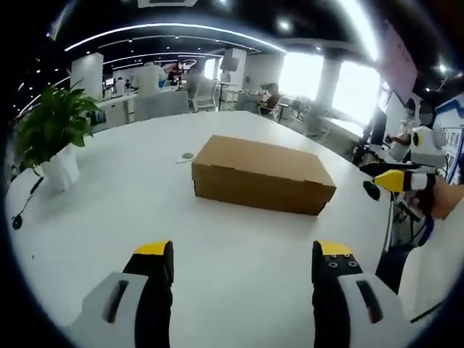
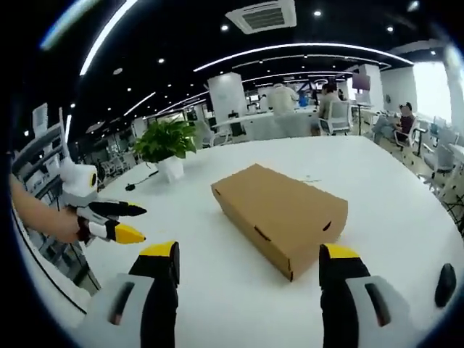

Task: Operate the shoe box by opening the lid, removing the specified soft item, and placing it in the target area until the item is outside and the box remains undamaged.

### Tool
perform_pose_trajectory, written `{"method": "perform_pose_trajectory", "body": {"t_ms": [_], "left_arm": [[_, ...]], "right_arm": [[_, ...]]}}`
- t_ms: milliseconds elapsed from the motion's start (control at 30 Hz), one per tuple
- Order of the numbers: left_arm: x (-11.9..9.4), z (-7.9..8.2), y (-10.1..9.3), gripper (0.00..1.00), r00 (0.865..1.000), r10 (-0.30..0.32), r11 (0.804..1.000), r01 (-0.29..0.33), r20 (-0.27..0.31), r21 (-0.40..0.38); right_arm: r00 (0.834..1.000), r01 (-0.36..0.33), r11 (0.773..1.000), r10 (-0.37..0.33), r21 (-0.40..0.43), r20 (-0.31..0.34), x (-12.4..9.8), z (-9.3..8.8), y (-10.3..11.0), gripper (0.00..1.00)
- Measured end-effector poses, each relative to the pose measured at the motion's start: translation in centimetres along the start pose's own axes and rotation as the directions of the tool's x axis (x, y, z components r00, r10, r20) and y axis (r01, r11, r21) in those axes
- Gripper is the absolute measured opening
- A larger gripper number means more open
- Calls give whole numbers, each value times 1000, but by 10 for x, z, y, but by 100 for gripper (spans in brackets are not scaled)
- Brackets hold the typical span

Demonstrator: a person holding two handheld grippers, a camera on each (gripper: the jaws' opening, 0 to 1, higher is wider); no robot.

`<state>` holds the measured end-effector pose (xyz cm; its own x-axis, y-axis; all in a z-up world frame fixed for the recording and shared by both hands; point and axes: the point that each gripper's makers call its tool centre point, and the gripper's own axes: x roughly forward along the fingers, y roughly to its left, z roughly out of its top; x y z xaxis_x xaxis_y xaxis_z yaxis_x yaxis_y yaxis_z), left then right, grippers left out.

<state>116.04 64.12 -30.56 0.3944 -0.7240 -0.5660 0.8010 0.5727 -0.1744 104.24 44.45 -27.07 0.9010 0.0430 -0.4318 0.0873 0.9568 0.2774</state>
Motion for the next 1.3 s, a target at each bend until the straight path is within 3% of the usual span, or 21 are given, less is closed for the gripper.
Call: {"method": "perform_pose_trajectory", "body": {"t_ms": [133, 300, 400, 500, 567, 667, 733, 800, 933, 1100, 1233, 1300], "left_arm": [[4, 2, 2, 80, 1000, -6, 1000, 5, -3, -24], [14, 5, 8, 83, 999, -17, 999, 19, -41, 40], [18, 11, 11, 85, 999, -15, 998, 18, -44, 64], [20, 15, 11, 87, 998, -26, 995, 31, -54, 95], [20, 20, 15, 96, 998, 4, 987, 5, -57, 160], [20, 22, 14, 99, 998, -12, 990, 20, -57, 142], [20, 24, 14, 98, 998, -26, 991, 34, -57, 130], [22, 23, 16, 95, 996, -23, 983, 39, -92, 179], [26, 29, 23, 91, 994, -24, 974, 47, -105, 220], [29, 37, 27, 84, 994, -23, 972, 48, -111, 230], [32, 43, 32, 79, 992, -27, 958, 62, -127, 279], [32, 48, 34, 81, 990, -37, 954, 75, -132, 289]], "right_arm": [[999, 47, 999, -47, -8, -13, 3, 2, -12, 86], [992, 121, 992, -122, 19, 28, -1, 14, -23, 89], [993, 115, 993, -115, -19, 12, -1, 9, -23, 87], [995, 105, 982, -103, -156, 20, -5, 11, -20, 84], [994, 102, 985, -94, -137, 60, -8, 15, -13, 90], [994, 89, 989, -81, -118, 73, -7, 17, -11, 96], [994, 86, 990, -79, -110, 73, -5, 17, -11, 96], [995, 80, 993, -74, -85, 70, -5, 17, -12, 97], [997, 43, 999, -43, -2, 63, -3, 16, -7, 100], [997, 48, 998, -45, -49, 58, -3, 16, -6, 100], [991, 55, 988, -36, -144, 128, -6, 30, -1, 99], [993, 44, 988, -27, -148, 119, -5, 29, 1, 97]]}}
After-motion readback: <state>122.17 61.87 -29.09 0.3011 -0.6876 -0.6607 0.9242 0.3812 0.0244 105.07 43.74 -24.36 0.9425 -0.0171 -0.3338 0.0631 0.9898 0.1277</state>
